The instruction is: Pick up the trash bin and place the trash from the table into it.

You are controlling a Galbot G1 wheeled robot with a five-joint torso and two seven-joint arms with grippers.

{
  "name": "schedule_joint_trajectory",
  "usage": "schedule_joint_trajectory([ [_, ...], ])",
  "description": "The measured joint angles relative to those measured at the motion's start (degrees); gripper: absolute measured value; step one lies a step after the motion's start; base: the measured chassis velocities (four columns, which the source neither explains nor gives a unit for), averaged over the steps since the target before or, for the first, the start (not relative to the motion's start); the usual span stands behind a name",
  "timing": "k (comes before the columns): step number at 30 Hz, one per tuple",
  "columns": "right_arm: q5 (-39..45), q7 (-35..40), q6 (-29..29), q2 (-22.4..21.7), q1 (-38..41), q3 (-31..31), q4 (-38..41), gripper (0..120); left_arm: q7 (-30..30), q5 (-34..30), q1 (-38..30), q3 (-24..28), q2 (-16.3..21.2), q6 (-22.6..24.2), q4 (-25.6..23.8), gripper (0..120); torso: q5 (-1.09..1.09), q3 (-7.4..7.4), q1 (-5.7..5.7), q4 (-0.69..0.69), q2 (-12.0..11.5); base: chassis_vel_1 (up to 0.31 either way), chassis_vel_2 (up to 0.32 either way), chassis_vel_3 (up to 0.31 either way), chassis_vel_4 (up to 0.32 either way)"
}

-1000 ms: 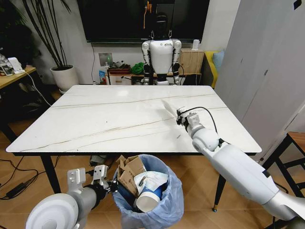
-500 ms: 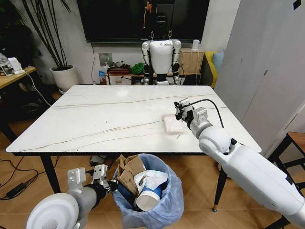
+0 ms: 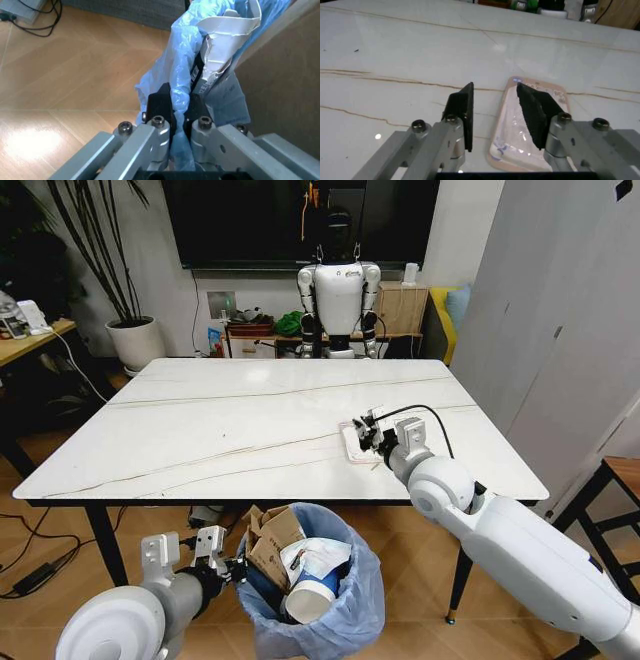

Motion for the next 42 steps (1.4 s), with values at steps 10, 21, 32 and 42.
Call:
schedule_joint_trajectory([
  [10, -0.5, 1.4, 0.1, 3.7, 1.4, -1.5, -2.5, 68, 0.1, 0.1, -0.1, 0.5, 0.1, 0.0, 0.4, 0, 0.00, 0.00, 0.00, 0.01, 0.0, 0.000, 0.000, 0.000, 0.000],
  [21, -4.0, -0.5, 1.0, 7.2, 1.6, -3.1, -8.9, 100, 0.2, 0.2, -0.1, 0.8, 0.2, 0.0, 0.5, 0, 0.01, 0.00, 0.00, 0.01, 0.0, 0.000, 0.000, 0.000, 0.000],
  [32, -3.5, -1.7, 1.1, 6.9, 1.2, -2.9, -11.9, 94, 0.3, 0.1, -0.4, 0.7, 0.4, 0.0, 0.5, 0, 0.01, 0.00, 0.00, 0.01, 0.0, 0.000, 0.000, 0.000, 0.000],
  [42, -3.7, -2.8, 1.1, 6.2, 1.2, -2.7, -12.4, 62, 0.4, -0.1, -0.7, 0.3, 0.8, 0.0, 0.4, 0, 0.00, 0.00, 0.00, 0.00, 0.0, 0.000, 0.000, 0.000, 0.000],
])
